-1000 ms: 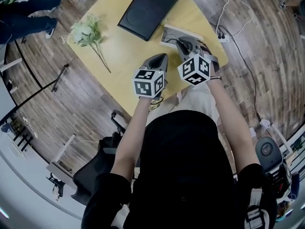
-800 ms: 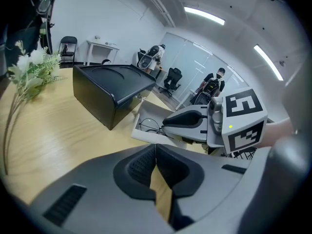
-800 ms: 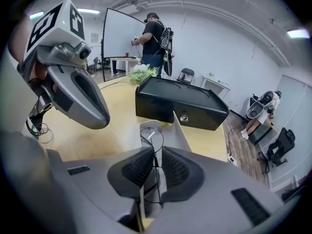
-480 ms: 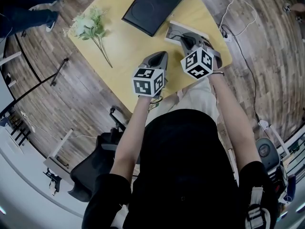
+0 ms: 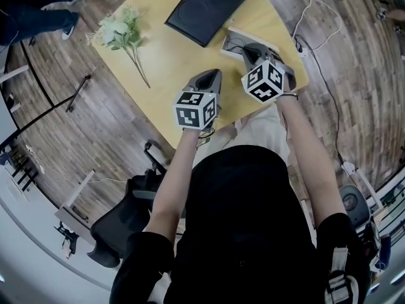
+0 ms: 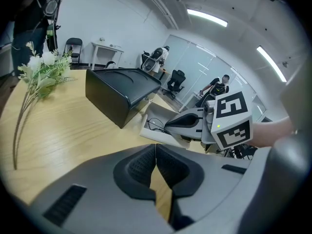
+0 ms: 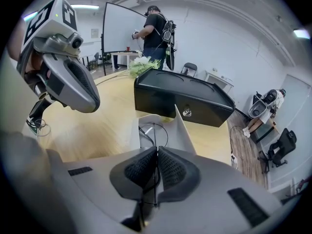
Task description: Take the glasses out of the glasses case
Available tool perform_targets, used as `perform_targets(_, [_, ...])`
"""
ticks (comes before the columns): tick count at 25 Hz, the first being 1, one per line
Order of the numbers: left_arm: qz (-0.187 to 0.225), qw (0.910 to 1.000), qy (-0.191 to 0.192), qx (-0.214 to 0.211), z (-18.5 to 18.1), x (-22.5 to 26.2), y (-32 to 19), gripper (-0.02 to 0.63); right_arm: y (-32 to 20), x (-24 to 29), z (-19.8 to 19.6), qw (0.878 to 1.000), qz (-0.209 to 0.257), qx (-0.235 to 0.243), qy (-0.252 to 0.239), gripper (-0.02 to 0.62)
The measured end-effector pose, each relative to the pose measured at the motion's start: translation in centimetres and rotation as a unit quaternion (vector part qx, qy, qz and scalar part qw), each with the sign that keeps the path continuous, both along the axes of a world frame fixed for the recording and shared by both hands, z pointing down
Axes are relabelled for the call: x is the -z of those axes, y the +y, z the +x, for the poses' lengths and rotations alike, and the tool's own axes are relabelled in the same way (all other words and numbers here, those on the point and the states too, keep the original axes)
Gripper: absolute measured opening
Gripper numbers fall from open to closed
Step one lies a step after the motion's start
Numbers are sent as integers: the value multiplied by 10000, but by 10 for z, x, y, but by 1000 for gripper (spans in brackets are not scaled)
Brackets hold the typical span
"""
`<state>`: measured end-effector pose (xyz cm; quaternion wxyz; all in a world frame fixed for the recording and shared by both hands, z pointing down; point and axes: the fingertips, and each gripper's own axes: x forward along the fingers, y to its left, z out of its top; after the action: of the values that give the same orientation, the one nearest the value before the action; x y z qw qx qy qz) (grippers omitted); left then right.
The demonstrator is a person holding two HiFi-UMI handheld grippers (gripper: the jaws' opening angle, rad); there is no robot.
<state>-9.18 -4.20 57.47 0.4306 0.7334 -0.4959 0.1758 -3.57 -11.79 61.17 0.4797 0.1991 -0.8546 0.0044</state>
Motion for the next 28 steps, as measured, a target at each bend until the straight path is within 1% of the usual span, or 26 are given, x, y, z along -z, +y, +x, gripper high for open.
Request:
perform_targets(4, [20,10000,-8,0,-1,2,3,23,1,2,0,10000,69,16,-39,25])
perform_targets(10, [52,10000,-22,2,-1,4,8,23,1,8,6,9997,208,-90,-75,25])
perform_targets(19, [106,9999,-39,-30,-1,8,13,23,0,25,3,9981,560,-140,-230,23])
perform_targets(28, [188,9998,-26,-51,-3,16,12,23,2,44,2,9962,800,-150,-298,23])
